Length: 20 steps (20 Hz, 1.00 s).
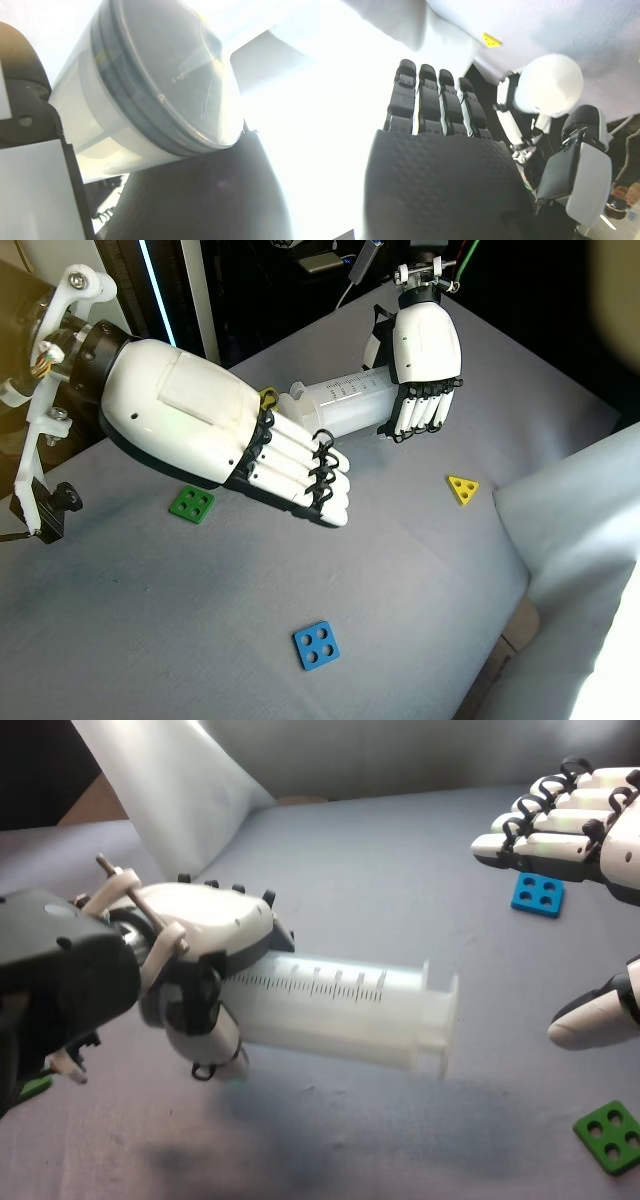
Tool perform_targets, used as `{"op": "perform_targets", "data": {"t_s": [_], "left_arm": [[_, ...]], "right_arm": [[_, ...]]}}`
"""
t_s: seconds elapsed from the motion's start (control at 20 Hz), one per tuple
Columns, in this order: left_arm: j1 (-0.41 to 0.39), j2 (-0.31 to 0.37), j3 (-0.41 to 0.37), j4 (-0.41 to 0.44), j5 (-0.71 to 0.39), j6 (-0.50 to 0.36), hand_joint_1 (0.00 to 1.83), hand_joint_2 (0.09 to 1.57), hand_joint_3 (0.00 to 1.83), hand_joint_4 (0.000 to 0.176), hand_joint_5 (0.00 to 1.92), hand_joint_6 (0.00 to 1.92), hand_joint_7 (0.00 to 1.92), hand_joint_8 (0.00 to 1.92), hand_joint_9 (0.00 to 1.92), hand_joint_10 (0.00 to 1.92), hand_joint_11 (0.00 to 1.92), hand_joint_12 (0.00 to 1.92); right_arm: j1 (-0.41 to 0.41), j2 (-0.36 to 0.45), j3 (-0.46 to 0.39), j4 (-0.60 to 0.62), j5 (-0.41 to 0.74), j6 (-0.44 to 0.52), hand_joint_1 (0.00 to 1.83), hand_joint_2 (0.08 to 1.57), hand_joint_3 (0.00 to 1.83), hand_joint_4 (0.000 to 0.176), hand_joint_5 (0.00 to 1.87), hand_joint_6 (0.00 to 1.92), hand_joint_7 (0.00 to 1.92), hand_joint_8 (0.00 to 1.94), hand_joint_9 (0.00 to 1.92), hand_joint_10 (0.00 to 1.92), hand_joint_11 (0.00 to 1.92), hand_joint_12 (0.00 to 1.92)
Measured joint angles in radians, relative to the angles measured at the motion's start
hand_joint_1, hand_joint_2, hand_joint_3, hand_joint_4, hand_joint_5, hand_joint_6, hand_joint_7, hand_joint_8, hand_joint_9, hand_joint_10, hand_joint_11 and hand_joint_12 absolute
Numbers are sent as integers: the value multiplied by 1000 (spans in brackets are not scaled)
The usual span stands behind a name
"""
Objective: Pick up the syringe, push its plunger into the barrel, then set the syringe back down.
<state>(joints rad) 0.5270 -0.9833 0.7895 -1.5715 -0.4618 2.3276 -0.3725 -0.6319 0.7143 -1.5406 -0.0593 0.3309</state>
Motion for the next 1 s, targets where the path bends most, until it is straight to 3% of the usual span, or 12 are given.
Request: {"op": "perform_targets", "data": {"t_s": [0.2, 0.75, 1.0], "left_arm": [[30, -18, 3, 21, -13, -1, 1484, 1136, 0, 0, 970, 814, 923, 1031, 880, 1249, 588, 1666], [74, -43, 3, 58, -33, -2, 1488, 1121, 0, 0, 974, 803, 1001, 921, 878, 1219, 640, 1632], [87, -48, 3, 70, -47, -2, 1487, 1130, 0, 0, 943, 841, 966, 984, 873, 1229, 633, 1640]], "right_arm": [[0, -2, 0, -1, -15, 1, 259, 830, 7, 0, 0, 0, 0, 0, 0, 0, 0, 0], [0, -2, -28, -1, -17, 30, 280, 824, 0, 0, 0, 0, 0, 0, 0, 0, 0, 0], [0, -2, -28, -1, -14, 30, 257, 835, 4, 0, 0, 0, 0, 0, 0, 0, 0, 0]]}}
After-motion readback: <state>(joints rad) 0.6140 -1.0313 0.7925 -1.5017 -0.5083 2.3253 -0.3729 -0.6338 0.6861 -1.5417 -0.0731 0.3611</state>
